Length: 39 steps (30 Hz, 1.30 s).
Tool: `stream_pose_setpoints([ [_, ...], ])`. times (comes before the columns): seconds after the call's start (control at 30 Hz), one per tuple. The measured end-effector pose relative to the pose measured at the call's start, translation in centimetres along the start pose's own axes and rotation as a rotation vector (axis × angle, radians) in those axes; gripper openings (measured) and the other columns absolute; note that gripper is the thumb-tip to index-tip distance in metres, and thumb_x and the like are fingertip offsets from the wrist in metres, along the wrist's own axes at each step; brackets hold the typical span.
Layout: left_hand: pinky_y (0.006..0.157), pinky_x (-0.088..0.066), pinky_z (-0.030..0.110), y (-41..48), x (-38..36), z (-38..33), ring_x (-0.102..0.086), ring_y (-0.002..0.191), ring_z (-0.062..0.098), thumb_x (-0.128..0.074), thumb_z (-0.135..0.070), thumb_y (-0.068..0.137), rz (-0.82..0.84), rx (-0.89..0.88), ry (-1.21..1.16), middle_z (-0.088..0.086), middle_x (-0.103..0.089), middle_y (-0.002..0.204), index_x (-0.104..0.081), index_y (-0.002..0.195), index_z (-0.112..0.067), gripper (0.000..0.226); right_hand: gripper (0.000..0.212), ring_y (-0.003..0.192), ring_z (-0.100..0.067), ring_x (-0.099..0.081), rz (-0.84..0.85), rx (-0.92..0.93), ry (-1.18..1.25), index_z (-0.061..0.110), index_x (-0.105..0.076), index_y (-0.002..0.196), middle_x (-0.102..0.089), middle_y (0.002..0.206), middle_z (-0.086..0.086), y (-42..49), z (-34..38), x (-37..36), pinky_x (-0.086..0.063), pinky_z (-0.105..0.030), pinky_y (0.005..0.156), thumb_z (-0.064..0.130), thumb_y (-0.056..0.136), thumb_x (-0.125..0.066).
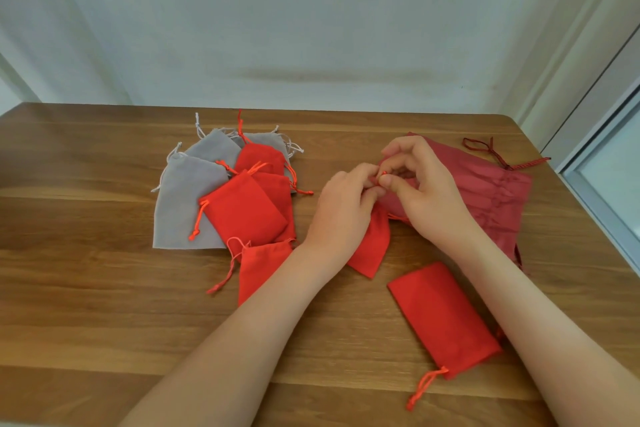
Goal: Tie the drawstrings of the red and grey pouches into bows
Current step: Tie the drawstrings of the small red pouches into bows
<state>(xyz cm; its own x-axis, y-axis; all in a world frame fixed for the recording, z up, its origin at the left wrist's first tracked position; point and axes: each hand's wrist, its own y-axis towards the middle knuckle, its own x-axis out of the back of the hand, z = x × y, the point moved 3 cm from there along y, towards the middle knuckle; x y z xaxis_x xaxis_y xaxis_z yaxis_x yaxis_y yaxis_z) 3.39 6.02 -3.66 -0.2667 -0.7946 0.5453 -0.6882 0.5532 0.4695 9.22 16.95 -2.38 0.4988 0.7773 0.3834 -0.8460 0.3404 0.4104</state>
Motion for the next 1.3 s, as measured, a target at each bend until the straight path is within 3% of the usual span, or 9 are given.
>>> stream_pose_setpoints([
  [0.2,0.063,-0.035,0.008,0.3,0.2,0.8,-0.051,0.063,-0.003,-0.071,-0.017,0.081,0.088,0.202,-0.120,-0.013,-0.060,0.067,-0.067,0.081,-0.014,0.005,0.037,0.075,-0.008,-0.055,-0.006,0.000,0.014,0.020,-0.047,0.103,-0.061,0.081,-0.004,-0.2,-0.1,-0.1,-0.039,-0.012,0.071,-0.010,0.083,-0.056],
  [0.4,0.057,-0.033,0.017,0.3,0.1,1.5,-0.047,0.058,0.000,-0.072,-0.022,0.080,0.127,0.322,-0.202,-0.008,-0.060,0.064,-0.067,0.075,-0.019,0.008,0.040,0.081,-0.014,-0.059,0.024,0.012,-0.024,0.019,-0.047,0.112,-0.063,0.083,-0.002,-0.2,-0.1,-0.2,-0.041,-0.014,0.075,-0.008,0.084,-0.057],
  [0.6,0.060,-0.038,0.028,0.6,1.0,2.4,-0.050,0.055,0.007,-0.070,-0.022,0.082,-0.074,0.469,-0.425,-0.011,-0.062,0.058,-0.063,0.064,-0.024,0.019,0.047,0.089,0.007,-0.056,0.233,-0.089,-0.153,0.032,-0.043,0.135,-0.064,0.098,0.016,-0.4,-1.0,-0.2,-0.038,-0.020,0.088,0.017,0.092,-0.059],
  [0.7,0.065,-0.039,0.029,0.7,1.5,2.2,-0.053,0.065,0.011,-0.067,-0.016,0.086,-0.116,0.464,-0.569,0.001,-0.067,0.071,-0.063,0.069,-0.015,0.017,0.038,0.087,0.003,-0.049,0.254,-0.042,-0.349,0.045,-0.048,0.122,-0.061,0.081,0.018,-0.5,-1.0,-0.2,-0.026,-0.033,0.089,0.022,0.094,-0.056],
  [0.8,0.067,-0.045,0.027,0.7,1.1,1.9,-0.058,0.065,0.009,-0.063,-0.010,0.089,-0.117,0.481,-0.715,0.001,-0.069,0.072,-0.061,0.071,-0.015,0.018,0.025,0.090,-0.006,-0.044,0.254,-0.105,-0.396,0.042,-0.060,0.105,-0.060,0.077,0.017,-0.2,-0.8,0.3,-0.018,-0.030,0.081,0.020,0.096,-0.052],
  [0.97,0.074,-0.043,0.036,0.7,0.5,1.9,-0.056,0.067,0.011,-0.066,-0.025,0.084,-0.082,0.446,-0.643,-0.008,-0.067,0.067,-0.069,0.070,-0.026,0.015,0.029,0.096,-0.012,-0.047,0.222,-0.188,-0.481,0.036,-0.056,0.067,-0.058,0.081,0.008,0.1,-1.2,0.8,-0.024,-0.038,0.085,0.031,0.095,-0.052],
  [1.13,0.076,-0.046,0.037,0.6,0.6,1.9,-0.058,0.068,0.005,-0.061,-0.037,0.081,-0.081,0.406,-0.522,-0.014,-0.066,0.067,-0.072,0.071,-0.037,0.015,0.041,0.068,-0.014,-0.038,0.059,-0.363,-0.061,0.022,-0.044,0.058,-0.043,0.063,0.006,0.0,-1.6,1.2,-0.027,-0.035,0.072,0.039,0.095,-0.051],
  [1.2,0.079,-0.048,0.039,0.5,0.5,1.8,-0.060,0.071,0.007,-0.061,-0.037,0.082,-0.085,0.405,-0.488,-0.013,-0.068,0.069,-0.072,0.071,-0.037,0.016,0.037,0.069,-0.016,-0.035,0.010,-0.401,0.160,0.015,-0.047,0.063,-0.040,0.069,-0.006,-0.1,-1.4,1.1,-0.025,-0.032,0.067,0.029,0.097,-0.048],
  [1.3,0.083,-0.049,0.038,0.4,0.4,1.6,-0.064,0.078,0.010,-0.063,-0.027,0.088,-0.108,0.403,-0.461,-0.007,-0.072,0.077,-0.072,0.073,-0.032,0.018,0.028,0.070,-0.009,-0.041,0.029,-0.405,0.383,0.012,-0.056,0.070,-0.050,0.074,-0.001,0.1,-0.9,0.8,-0.027,-0.028,0.068,0.014,0.096,-0.045],
])
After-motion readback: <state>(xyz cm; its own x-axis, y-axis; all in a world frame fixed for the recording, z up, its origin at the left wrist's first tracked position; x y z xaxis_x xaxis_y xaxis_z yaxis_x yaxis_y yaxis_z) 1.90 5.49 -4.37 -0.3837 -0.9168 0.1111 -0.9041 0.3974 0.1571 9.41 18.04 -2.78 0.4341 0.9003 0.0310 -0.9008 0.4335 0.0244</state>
